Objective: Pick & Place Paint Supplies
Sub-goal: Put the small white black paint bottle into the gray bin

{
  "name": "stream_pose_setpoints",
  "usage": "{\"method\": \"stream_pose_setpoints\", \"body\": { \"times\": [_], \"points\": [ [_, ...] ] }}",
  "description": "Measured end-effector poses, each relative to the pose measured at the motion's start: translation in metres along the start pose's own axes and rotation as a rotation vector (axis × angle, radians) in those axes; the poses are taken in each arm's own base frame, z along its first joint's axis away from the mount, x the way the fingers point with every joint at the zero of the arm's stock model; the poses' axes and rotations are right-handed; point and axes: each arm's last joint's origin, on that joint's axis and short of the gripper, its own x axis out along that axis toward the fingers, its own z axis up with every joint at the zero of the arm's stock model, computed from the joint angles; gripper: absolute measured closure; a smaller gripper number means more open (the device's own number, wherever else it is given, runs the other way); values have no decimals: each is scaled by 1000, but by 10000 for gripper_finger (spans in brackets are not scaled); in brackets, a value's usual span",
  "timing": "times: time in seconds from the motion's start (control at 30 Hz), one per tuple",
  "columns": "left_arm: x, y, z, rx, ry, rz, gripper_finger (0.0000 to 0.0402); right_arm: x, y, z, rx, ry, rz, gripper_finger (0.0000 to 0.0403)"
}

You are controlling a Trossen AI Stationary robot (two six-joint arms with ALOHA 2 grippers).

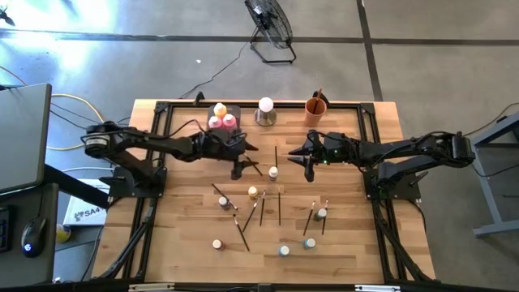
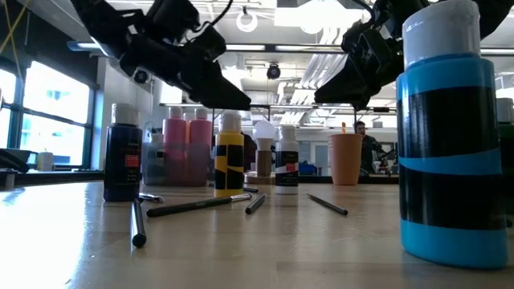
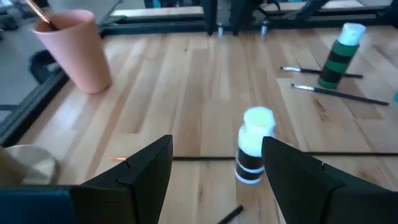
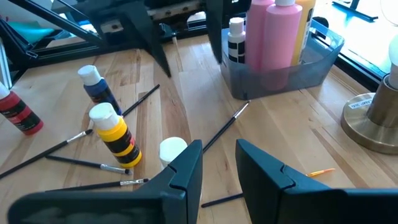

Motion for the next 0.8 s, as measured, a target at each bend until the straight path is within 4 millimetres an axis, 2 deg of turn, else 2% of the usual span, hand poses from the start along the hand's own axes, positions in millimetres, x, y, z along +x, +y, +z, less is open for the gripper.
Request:
{"method": "stream_pose_setpoints", "body": {
  "times": [0.2, 0.4, 0.8],
  "points": [
    [19, -2, 5, -2, -6, -147, 160, 0, 0, 0, 0, 0, 0, 312],
    [34, -1, 2, -2, 16, -163, 160, 0, 0, 0, 0, 0, 0, 312],
    [38, 0, -1, -3, 27, -163, 160, 0, 0, 0, 0, 0, 0, 312]
  ]
}}
